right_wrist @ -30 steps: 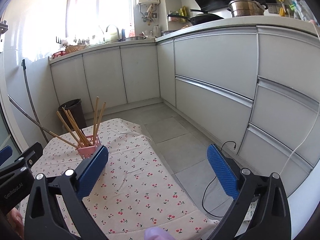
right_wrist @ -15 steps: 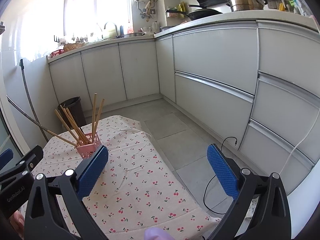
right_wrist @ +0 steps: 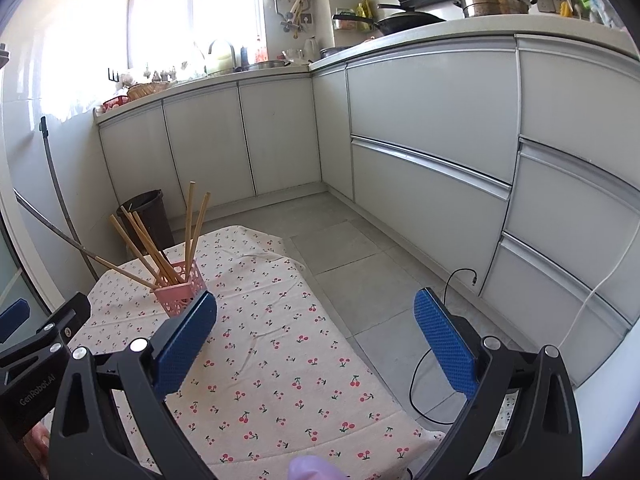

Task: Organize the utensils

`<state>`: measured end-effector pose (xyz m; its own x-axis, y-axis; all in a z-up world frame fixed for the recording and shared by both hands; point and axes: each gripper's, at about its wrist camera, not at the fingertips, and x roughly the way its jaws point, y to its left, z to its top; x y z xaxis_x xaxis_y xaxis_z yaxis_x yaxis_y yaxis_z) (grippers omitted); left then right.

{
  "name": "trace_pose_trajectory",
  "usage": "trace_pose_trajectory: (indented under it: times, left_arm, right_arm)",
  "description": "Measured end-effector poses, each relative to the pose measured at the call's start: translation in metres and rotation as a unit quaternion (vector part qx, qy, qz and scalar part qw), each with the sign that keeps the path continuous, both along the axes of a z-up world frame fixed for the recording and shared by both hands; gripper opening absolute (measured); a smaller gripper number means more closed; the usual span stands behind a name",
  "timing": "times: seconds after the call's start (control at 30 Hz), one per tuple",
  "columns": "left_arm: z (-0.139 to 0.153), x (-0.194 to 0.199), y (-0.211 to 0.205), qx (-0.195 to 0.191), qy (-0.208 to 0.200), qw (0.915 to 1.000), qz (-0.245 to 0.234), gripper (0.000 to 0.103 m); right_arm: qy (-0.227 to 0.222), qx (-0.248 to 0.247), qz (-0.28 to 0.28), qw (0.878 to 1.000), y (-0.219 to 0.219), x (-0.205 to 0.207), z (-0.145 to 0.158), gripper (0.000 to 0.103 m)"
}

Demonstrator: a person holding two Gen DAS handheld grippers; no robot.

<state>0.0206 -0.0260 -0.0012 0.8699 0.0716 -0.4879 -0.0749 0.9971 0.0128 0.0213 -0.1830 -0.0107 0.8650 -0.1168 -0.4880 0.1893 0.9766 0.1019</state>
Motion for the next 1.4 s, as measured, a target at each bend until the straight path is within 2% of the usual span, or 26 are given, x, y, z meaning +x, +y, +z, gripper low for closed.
trace_pose_trajectory:
  times: [1.4]
  left_arm:
    - [-0.0097,0.0034,0.0009,0.002,0.011,0.9999,0.006,0.096]
  right_arm:
    - [0.012,0.007,0.001,1.000,0.0000,0.0017,-0.0068,0.096]
